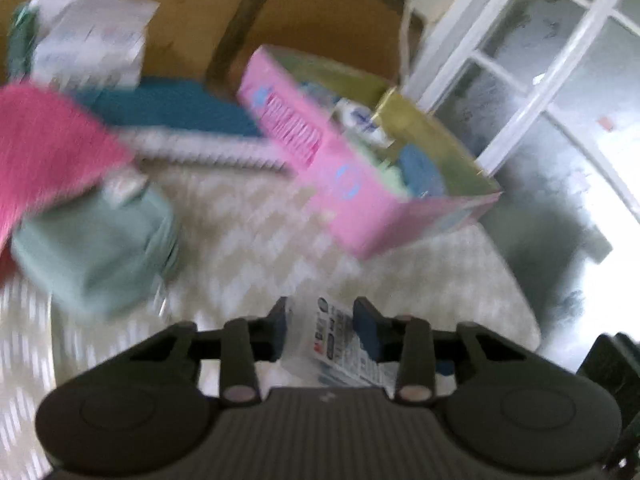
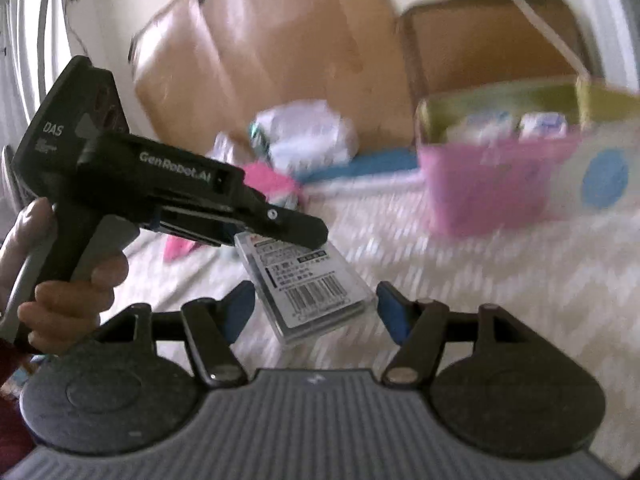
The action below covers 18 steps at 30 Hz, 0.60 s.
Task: Organize soft objects
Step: 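Carry the clear packet over the pink tin and open the left gripper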
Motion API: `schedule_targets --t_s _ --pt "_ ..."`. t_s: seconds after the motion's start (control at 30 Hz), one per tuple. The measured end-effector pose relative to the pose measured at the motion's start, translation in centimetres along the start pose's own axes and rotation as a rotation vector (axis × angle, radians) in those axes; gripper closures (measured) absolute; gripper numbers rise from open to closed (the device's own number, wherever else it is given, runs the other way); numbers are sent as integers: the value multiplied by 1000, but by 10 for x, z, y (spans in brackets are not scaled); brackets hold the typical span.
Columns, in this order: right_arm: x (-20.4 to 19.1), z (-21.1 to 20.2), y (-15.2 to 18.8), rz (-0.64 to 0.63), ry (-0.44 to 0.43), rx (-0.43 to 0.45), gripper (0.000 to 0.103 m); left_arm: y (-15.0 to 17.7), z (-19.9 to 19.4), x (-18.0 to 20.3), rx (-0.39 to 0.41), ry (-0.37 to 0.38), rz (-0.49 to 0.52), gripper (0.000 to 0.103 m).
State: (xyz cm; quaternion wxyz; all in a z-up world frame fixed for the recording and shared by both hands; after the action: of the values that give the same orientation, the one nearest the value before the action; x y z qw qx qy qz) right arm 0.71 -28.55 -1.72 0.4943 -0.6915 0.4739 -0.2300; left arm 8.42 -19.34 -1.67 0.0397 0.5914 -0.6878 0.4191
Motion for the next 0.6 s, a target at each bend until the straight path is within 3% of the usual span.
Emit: schedule_targets --t_s 0.2,0.37,0.47,0.6 --pt "43 -18 -59 -110 159 152 34 -60 2 75 106 83 158 65" --pt "101 2 -76 -153 320 130 34 -98 54 124 161 103 233 56" --pt "144 35 -76 -175 433 54 34 -116 93 132 208 26 252 55" --pt "181 56 -66 -187 601 -14 34 -119 125 111 200 -102 200 57"
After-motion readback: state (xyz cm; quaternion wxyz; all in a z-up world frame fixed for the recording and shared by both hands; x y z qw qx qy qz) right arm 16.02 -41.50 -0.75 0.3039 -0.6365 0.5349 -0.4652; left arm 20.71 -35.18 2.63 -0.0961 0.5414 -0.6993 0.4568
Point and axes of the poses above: each gripper's, at about its wrist camera, not at the fingertips, and z roughly the way its jaws point, x to its right, y to its underside, the point moved 8 cm from there along z, roughly the way its jaws point, and after that the axes turned 11 degrees about -z, right-handed, at the moved point
